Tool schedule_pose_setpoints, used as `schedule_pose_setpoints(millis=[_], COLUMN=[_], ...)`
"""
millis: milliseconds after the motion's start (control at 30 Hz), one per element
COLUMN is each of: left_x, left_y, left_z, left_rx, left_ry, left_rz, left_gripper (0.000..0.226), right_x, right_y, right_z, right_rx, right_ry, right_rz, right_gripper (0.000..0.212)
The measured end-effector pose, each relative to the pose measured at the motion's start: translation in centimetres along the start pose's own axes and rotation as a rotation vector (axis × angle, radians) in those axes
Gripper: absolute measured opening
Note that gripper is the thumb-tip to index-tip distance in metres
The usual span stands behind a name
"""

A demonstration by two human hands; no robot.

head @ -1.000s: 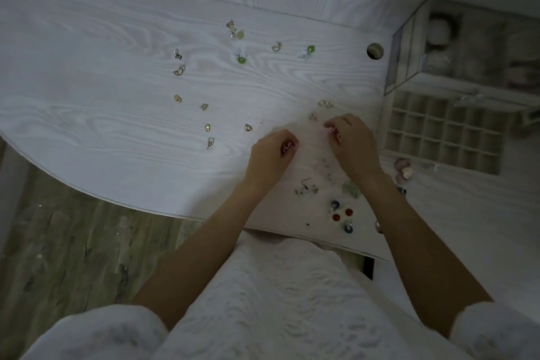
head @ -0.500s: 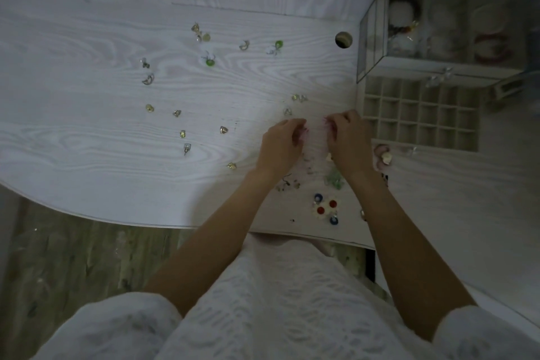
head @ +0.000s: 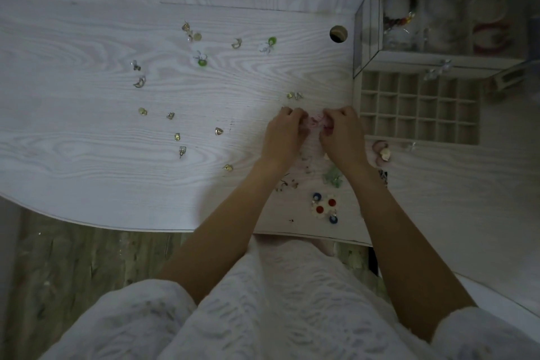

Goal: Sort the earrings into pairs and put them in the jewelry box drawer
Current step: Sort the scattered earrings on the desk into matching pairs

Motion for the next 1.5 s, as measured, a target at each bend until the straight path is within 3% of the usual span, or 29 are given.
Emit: schedule_pose_setpoints(millis=[200,433,567,700,833,1000,1500], left_x=[-0.7,0.7,5.5,9.8,9.7,7.8,6.7], left_y=[1.6,1.0,-0.6,-5.5,-10.9,-12.8,-11.7], left_z=[-0.3,-2.0,-5.1,-8.2,-9.9,-11.0,-9.5], left_rx=[0.013,-0.089,-0.242,-0.086,0.089,0.125,0.109], left_ry=[-0.007,-0.05,0.111,0.33,0.22,0.077,0.112], left_rz=[-0.075,-0.203,-0.072,0.097,0.157,0.073,0.065], left_gripper=[0.025,0.032,0.025,0.019,0.031,0.04,0.008], right_x=[-0.1,0.6,1.9,-0.1,-3.5,-5.1,-7.4], right_y=[0.1,-0.1,-2.6,-5.2,-7.5,-8.3,-8.4], right_z=[-1.0,-1.7,-2.9,-3.3,-2.3,-1.0,-2.0], right_rx=[-0.062,-0.022,0.172,0.321,0.377,0.359,0.363], right_ry=[0.0,0.024,0.088,0.028,-0.052,-0.021,-0.119], right_rz=[0.094,0.054,-0.002,-0.021,0.025,0.007,-0.008], right_gripper=[0.039,0.036,0.039,0.029,0.023,0.015,0.011])
Point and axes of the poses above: each hand's wrist, its own z-axis towards the middle knuckle, its own x-axis out of the back of the hand, y = z × x, the point moved 10 cm from there along z, towards the middle knuckle, and after that the axes turned 7 degrees about z, right-handed, at the moved point
